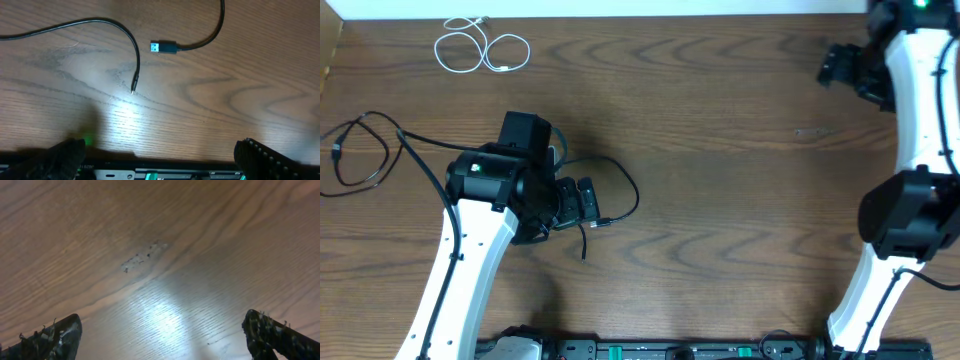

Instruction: Untangle cables

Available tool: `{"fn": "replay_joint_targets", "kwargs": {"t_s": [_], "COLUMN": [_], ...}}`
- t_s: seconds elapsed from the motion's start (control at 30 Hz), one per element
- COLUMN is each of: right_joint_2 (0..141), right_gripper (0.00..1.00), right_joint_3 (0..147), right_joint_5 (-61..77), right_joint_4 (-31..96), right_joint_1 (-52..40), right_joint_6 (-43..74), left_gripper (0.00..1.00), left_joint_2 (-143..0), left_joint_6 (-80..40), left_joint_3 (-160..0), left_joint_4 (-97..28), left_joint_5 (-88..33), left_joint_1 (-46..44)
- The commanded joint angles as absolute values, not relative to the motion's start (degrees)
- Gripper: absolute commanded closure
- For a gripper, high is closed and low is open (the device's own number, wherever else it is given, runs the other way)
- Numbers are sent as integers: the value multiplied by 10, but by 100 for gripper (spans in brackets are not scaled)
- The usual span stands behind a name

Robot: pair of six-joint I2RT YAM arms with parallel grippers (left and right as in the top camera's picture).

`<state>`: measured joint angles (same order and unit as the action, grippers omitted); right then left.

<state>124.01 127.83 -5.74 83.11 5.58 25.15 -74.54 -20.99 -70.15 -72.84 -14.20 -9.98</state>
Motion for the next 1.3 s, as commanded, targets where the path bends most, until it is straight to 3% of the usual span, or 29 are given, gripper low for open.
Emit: {"fn": "replay_joint_targets", "kwargs": {"t_s": [0.0, 0.3, 0.47, 0.6, 0.73, 0.83, 1.03, 1.27], "right_joint_2": [1245, 1245, 1245, 1245, 1245, 1245, 1245, 1245], "right_gripper": [1, 1, 1, 1, 1, 1, 1, 1], "right_joint_3": [1277, 1277, 1277, 1277, 1277, 1277, 1277, 1277], "right_joint_5": [2, 2, 2, 2, 2, 2, 2, 2], "right_joint_4": [832, 832, 832, 832, 832, 832, 832, 832], "right_joint_1": [73, 85, 85, 85, 85, 85, 85, 85], "right_joint_6": [246, 246, 246, 246, 246, 246, 246, 246], "left_gripper": [0, 0, 0, 1, 3, 3, 4, 9], "left_joint_2": [-746, -747, -778, -823, -874, -915, -980, -1042], "left_joint_6": [-209, -215, -348, -324, -143, -34, -19, -43], "left_joint_3": [-703, -703, -703, -703, -703, -703, -703, -703], "left_joint_4": [-712, -664, -654, -646, -634, -622, -588, -552], "left_joint_5": [-134, -116, 105, 39, -192, -282, -260, -95], "left_joint_1": [-101, -100, -79, -51, -59, -84, -147, -219]}}
